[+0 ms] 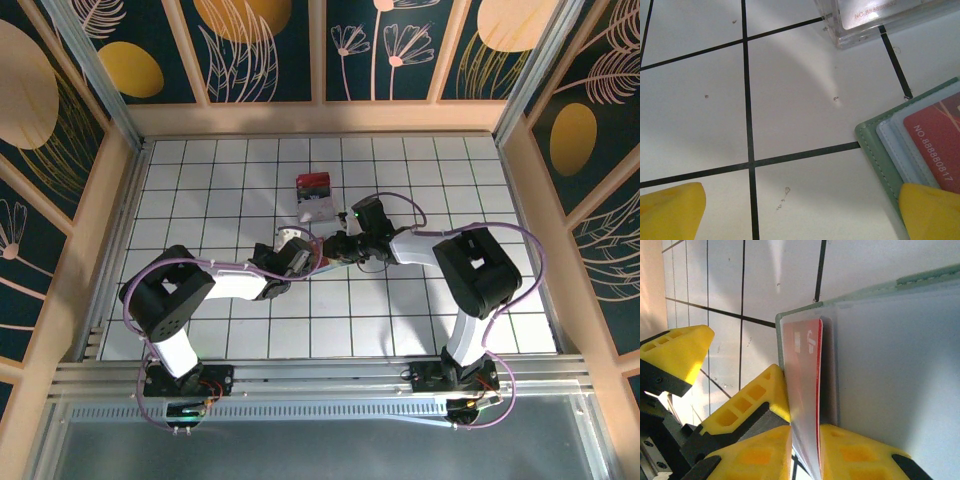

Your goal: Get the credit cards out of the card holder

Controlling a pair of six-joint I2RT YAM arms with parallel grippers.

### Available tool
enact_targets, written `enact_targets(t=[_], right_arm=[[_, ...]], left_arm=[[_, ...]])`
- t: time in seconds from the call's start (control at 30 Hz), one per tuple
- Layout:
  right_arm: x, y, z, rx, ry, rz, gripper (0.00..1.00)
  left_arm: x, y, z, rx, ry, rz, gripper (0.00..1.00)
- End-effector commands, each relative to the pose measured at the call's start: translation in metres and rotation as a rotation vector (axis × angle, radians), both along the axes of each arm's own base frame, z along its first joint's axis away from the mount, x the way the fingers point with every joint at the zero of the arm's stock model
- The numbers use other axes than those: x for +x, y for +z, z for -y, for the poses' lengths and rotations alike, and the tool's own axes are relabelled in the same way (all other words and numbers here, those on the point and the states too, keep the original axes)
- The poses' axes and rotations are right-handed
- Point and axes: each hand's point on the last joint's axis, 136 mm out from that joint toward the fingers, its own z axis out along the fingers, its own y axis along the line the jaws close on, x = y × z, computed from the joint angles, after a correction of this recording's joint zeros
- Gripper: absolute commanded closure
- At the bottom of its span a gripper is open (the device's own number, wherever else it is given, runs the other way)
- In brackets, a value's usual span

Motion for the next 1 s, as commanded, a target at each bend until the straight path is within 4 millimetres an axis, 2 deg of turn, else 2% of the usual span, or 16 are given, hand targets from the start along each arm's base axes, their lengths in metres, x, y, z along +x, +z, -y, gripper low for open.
enact_targets(t=[0.0, 0.17, 0.37, 0.57, 0.97], right_arm=[[-0.014, 0.007, -0.019, 0.089, 0.083, -0.03, 0.79], [-0.012, 0.012, -0.015, 0.1, 0.073, -0.027, 0.84], [-0.011, 0.027, -0.01, 0.174, 0.066, -0.021, 0.87], [-0.012, 0.035, -0.012, 0.224, 0.071, -0.021, 0.88], [-0.013, 0.037, -0.011, 0.236, 0.068, -0.026, 0.88]], left_arm=[[-0.008, -0.019, 0.001, 0.052, -0.04, -0.072, 0.01], [-0.008, -0.02, 0.0, 0.056, -0.035, -0.079, 0.01], [-0.008, -0.023, -0.001, 0.068, -0.029, -0.087, 0.01], [-0.008, -0.025, -0.001, 0.073, -0.027, -0.093, 0.01], [-0.009, -0.026, -0.003, 0.082, -0.025, -0.097, 0.01]])
